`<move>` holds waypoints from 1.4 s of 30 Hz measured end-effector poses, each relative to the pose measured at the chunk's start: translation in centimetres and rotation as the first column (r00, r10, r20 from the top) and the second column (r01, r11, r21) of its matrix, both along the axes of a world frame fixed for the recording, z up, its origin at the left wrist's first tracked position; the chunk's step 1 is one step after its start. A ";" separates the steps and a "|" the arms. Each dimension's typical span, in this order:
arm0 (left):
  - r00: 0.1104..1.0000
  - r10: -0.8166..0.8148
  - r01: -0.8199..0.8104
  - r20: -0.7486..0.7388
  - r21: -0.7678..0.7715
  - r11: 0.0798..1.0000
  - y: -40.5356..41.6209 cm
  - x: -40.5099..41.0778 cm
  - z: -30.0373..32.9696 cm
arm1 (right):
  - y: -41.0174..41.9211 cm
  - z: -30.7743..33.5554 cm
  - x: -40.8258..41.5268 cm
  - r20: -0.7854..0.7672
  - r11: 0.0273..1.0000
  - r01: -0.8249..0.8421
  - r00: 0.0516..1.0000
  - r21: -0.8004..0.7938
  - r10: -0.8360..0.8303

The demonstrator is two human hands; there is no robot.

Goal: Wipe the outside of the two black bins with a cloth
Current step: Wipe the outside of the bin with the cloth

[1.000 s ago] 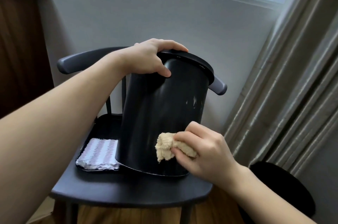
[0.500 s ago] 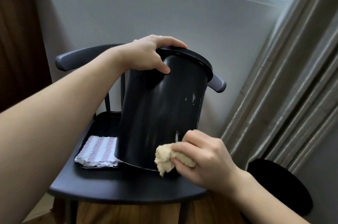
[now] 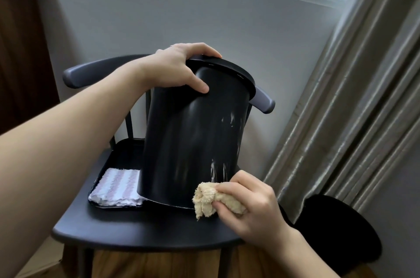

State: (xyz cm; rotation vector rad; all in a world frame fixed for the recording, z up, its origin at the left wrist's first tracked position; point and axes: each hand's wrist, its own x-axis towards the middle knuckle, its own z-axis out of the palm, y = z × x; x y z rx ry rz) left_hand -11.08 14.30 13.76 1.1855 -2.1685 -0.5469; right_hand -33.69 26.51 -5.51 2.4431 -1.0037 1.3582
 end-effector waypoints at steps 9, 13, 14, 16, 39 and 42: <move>0.980 0.168 -0.142 0.107 -0.211 0.967 1.4 -2.3 0.4 | -0.1 -0.6 -0.1 0.087 1.000 -0.002 0.996 0.001 0.002; 0.971 0.154 -0.115 0.184 -0.203 0.972 1.5 -2.6 0.8 | 0.1 -0.7 0.1 0.078 1.000 -0.018 0.997 0.010 0.017; 0.977 0.146 -0.117 0.158 -0.178 0.977 1.6 -2.5 0.8 | 0.1 -0.7 0.1 0.079 1.000 -0.022 0.997 0.012 0.021; 0.985 0.127 -0.108 0.114 -0.162 0.981 1.6 -2.3 0.7 | 0.1 -0.7 0.1 0.080 1.000 -0.027 0.996 0.014 0.026; 0.996 0.077 -0.070 0.047 -0.138 0.988 1.8 -1.0 0.1 | -2.2 6.2 1.6 0.046 0.985 0.163 0.986 -0.063 -0.161; 0.997 0.065 -0.058 0.044 -0.139 0.989 1.6 -1.0 0.0 | -2.0 6.3 1.1 -0.042 0.989 0.132 0.990 -0.071 -0.135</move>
